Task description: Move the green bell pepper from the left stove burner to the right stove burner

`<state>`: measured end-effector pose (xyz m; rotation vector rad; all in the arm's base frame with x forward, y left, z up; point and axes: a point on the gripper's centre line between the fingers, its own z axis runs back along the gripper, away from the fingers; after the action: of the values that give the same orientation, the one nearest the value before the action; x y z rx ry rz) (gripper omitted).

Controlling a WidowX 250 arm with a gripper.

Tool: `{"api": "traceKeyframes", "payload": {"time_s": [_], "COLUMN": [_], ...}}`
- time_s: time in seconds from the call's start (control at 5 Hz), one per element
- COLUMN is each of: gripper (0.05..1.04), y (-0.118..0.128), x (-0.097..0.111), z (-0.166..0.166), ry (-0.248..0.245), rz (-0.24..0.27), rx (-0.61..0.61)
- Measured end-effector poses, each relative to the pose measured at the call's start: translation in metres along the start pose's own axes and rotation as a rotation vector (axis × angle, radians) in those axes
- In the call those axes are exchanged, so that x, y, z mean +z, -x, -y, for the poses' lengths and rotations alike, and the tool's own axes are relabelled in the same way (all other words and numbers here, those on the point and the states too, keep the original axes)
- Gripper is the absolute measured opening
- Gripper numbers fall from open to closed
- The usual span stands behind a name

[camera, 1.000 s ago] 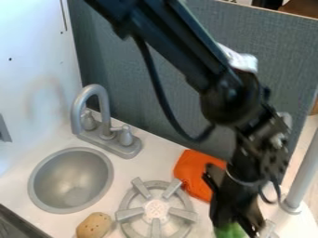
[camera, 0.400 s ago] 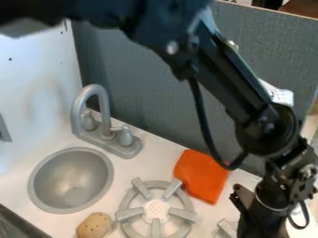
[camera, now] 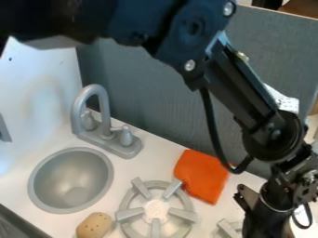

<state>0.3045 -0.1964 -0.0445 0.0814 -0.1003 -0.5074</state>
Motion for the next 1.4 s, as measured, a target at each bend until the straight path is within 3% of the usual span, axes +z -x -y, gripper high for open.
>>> {"api": "traceKeyframes", "payload": {"time_s": [0.2,0.4,0.6,0.8,1.0,1.2,1.4], "gripper": [0.309,0.603,0.917,1.006,1.003,1.001,1.001], "y": [0.007,0.015,0.009,0.006,0.01,0.012,0.076], "x": [0.0,0.002,0.013,0.013,0.017,0.027,0.037], "z": [-0.002,0.0,-0.005,-0.006,-0.015,-0.009,-0.021], "ry": [-0.023,0.022,0.112,0.125,0.05,0.086,0.107], "rz": [-0.043,-0.04,-0.015,0.0,-0.055,-0.134,-0.221], "rx": [0.015,0.026,0.041,0.08,0.217,0.247,0.262]}}
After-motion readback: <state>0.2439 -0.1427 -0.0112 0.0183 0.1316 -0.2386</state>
